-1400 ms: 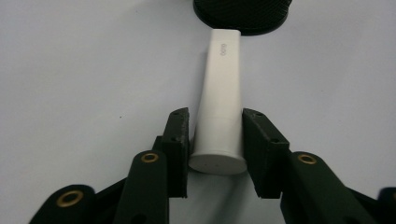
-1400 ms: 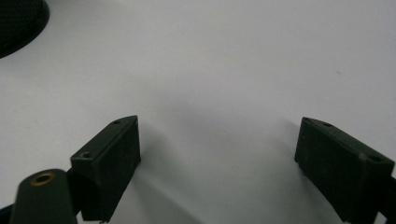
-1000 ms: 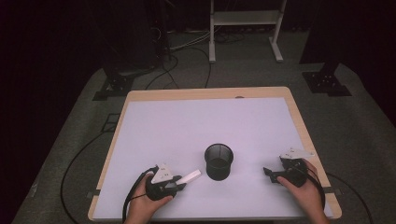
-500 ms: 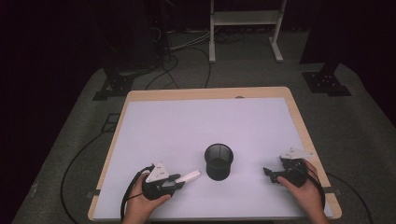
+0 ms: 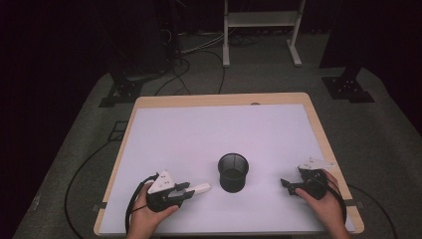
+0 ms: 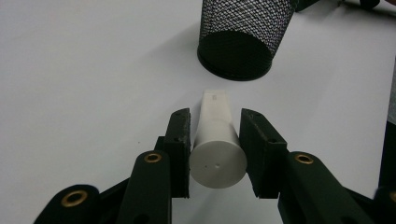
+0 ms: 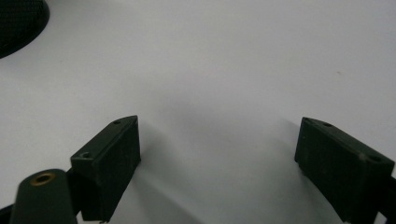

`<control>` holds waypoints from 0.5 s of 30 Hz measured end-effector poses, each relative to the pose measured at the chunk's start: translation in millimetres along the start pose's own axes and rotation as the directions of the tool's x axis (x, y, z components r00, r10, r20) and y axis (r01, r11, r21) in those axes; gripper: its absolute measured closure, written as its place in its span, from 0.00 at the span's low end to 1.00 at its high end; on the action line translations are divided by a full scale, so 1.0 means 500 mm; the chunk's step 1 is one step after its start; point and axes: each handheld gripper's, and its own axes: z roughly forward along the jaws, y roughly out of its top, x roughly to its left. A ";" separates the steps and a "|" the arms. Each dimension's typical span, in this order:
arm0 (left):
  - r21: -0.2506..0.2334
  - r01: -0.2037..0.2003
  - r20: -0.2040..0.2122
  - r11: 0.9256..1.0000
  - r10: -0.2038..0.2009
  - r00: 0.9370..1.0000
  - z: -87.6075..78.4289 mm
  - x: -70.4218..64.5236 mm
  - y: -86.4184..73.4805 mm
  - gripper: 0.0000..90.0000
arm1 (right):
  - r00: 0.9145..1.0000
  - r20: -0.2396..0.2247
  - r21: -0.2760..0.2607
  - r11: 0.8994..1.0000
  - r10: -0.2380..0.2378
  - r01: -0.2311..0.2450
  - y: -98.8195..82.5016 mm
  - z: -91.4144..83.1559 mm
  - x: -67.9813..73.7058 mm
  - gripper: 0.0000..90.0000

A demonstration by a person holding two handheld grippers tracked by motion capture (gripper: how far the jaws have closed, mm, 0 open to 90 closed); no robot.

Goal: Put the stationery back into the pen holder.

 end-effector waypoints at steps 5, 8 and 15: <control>-0.020 0.000 -0.002 1.000 0.000 1.000 -0.014 -0.001 0.011 0.72 | 1.000 0.000 0.000 1.000 0.000 0.000 0.000 0.000 0.000 0.15; -0.031 -0.004 -0.001 1.000 0.004 1.000 -0.020 -0.003 0.017 0.72 | 1.000 0.000 0.000 1.000 0.000 0.000 0.000 0.000 0.000 0.15; -0.042 -0.015 -0.002 0.999 0.015 1.000 -0.028 -0.004 0.030 0.72 | 1.000 0.000 0.000 1.000 0.000 0.000 0.000 0.000 0.000 0.15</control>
